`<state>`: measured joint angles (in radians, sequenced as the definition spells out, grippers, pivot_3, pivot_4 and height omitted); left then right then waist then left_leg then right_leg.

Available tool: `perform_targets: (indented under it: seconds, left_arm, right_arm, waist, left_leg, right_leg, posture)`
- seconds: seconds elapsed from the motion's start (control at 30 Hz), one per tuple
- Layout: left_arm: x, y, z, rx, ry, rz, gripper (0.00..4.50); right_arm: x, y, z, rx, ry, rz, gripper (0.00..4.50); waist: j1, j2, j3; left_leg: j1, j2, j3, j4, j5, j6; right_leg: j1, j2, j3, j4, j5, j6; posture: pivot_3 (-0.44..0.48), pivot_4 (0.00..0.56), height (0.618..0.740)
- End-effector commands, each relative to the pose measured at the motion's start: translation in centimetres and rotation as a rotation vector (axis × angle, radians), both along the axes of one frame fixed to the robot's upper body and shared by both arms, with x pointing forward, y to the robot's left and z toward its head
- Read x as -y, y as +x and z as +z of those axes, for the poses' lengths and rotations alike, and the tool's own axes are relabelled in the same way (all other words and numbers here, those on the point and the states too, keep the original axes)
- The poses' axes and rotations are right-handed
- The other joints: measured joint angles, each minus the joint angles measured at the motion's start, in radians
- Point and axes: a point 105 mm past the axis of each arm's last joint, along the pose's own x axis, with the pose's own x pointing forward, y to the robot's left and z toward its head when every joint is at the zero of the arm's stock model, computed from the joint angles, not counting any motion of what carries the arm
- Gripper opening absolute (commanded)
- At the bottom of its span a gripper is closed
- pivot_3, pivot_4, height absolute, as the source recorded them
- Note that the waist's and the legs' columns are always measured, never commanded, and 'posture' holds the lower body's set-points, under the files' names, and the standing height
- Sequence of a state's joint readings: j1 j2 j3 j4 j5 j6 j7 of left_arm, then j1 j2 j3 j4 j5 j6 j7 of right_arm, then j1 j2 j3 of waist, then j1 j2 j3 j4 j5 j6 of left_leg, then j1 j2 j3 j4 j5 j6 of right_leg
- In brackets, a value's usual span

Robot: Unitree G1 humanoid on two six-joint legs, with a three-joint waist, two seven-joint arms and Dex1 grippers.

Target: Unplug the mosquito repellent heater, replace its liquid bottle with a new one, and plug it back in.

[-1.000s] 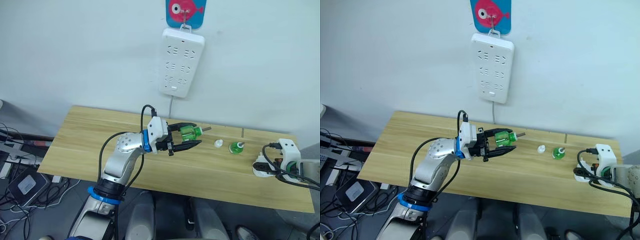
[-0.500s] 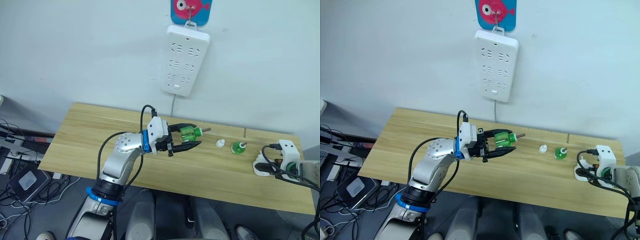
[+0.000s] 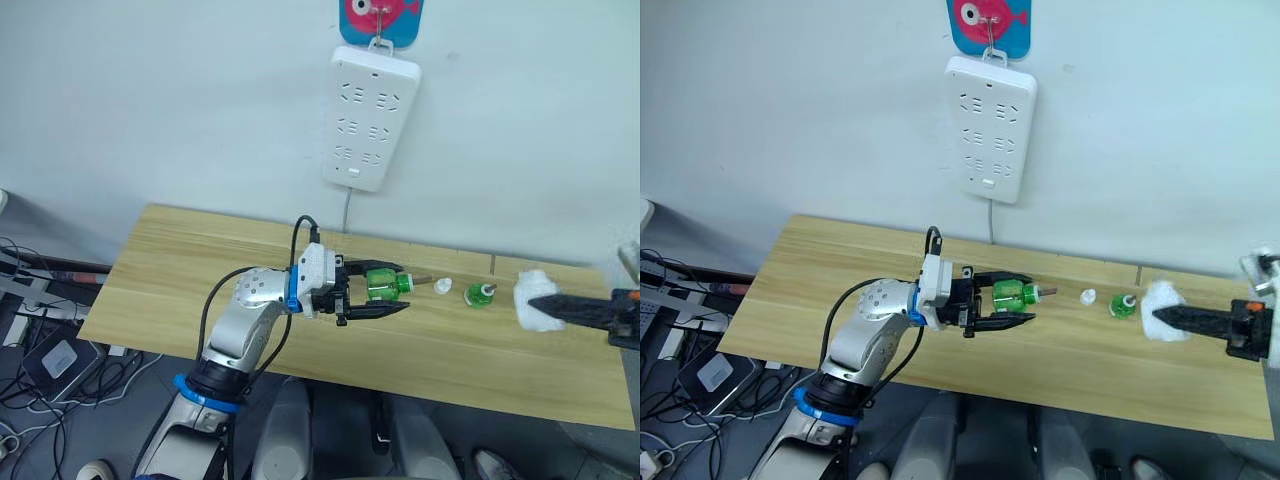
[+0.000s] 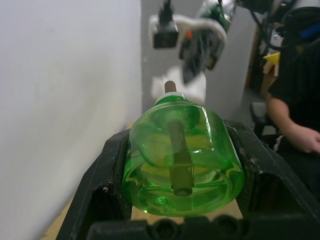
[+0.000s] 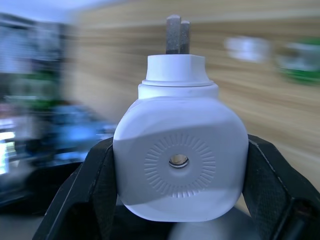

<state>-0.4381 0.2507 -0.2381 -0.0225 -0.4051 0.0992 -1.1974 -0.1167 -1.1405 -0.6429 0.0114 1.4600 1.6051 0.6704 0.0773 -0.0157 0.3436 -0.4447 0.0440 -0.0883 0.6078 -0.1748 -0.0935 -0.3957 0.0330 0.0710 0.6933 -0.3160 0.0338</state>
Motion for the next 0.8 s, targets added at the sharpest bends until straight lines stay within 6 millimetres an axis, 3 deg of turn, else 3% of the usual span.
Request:
perform_targets:
  seconds: [0.03, 0.33, 0.8]
  left_arm:
    - [1.1, -0.8, 0.4, 0.034, -0.029, -0.057, 2.28]
    - [2.4, -1.0, 1.0, 0.044, -0.056, -0.094, 2.28]
    - [3.2, -0.7, 1.5, 0.047, -0.075, -0.1, 2.28]
  right_arm:
    - [-2.1, -0.5, 2.6, 0.06, 0.13, 0.082, 2.98]
    - [-5.8, 0.5, 2.4, 0.166, 0.159, 0.122, 2.98]
    - [-7.3, -0.1, 2.6, 0.179, 0.18, 0.215, 2.98]
  waist:
    - [-0.001, 0.0, 0.0]
    - [-0.002, 0.0, 0.0]
    - [-0.002, 0.0, 0.0]
  left_leg:
    - [-0.001, 0.0, 0.001, 0.001, 0.0, 0.0]
    - [-0.008, 0.0, 0.001, 0.002, -0.001, 0.003]
    - [-0.007, 0.0, 0.001, 0.002, -0.001, 0.003]
  right_leg:
    - [0.0, 0.0, 0.001, -0.001, 0.001, 0.001]
    - [-0.004, 0.0, 0.0, -0.007, 0.003, 0.005]
    - [-0.005, 0.0, 0.0, -0.005, 0.004, 0.004]
  posture:
    - [0.178, 0.345, 0.74]
    - [0.169, 0.345, 0.74]
    - [0.168, 0.342, 0.74]
